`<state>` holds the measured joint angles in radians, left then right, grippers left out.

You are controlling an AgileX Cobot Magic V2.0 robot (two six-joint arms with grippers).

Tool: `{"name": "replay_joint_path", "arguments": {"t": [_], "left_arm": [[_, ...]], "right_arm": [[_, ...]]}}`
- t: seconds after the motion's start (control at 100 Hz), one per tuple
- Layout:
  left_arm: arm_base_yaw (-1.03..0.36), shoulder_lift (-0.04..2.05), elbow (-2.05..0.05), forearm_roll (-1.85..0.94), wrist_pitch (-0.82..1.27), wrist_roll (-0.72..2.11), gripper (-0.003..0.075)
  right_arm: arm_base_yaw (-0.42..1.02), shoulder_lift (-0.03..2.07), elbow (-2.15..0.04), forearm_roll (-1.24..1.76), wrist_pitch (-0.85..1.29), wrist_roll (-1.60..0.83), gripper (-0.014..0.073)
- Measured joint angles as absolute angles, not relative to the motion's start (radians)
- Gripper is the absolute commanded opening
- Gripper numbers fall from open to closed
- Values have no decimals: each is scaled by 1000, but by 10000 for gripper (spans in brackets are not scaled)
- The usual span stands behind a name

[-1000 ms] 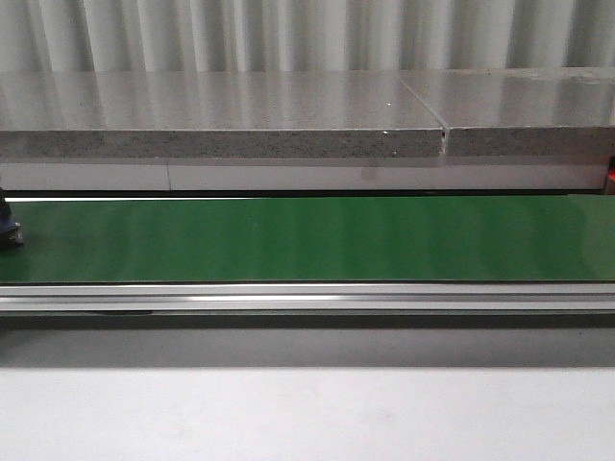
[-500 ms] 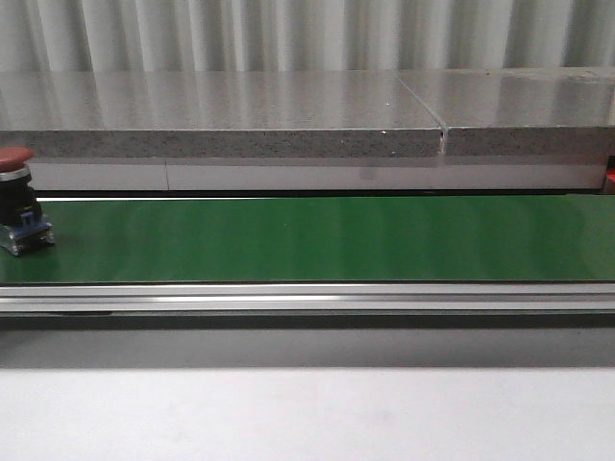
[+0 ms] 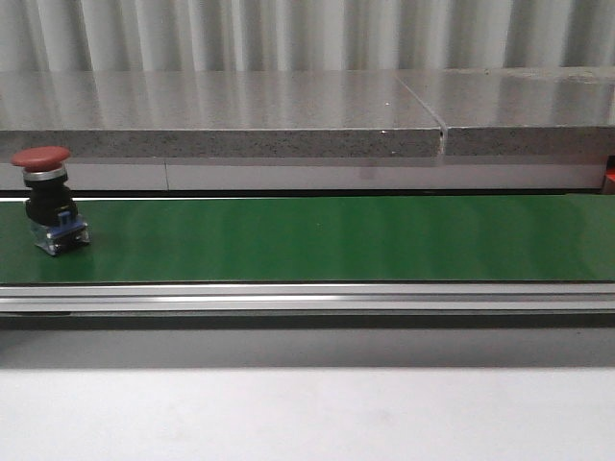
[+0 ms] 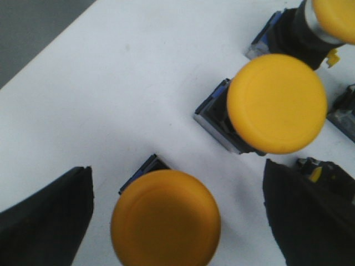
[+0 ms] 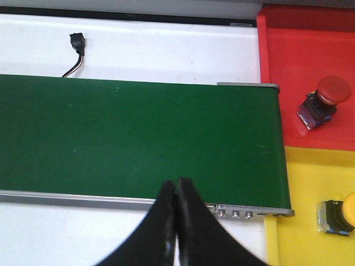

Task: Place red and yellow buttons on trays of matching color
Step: 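Grasp a yellow push-button from the table with the left gripper, then lower the yellow button onto the green belt and release it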

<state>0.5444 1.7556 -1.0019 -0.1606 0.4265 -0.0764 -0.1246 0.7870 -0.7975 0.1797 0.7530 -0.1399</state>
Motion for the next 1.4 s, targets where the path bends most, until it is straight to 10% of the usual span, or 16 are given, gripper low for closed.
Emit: {"name": "replay_joint_path", "arguments": {"t": [0.55,1.0,1.4], "left_arm": [[544,1752,-1004,-156,439,-76,-2],[511,1446,-1004,-162,503,-69,-20],[209,1401,-1068,-172,652,62,-20]], "right_arm": [[-125,787,-797,180,753,-140,-68],[-125,787,-797,180,753,-140,-68],[-125,787,-797,180,753,-140,-68]]}}
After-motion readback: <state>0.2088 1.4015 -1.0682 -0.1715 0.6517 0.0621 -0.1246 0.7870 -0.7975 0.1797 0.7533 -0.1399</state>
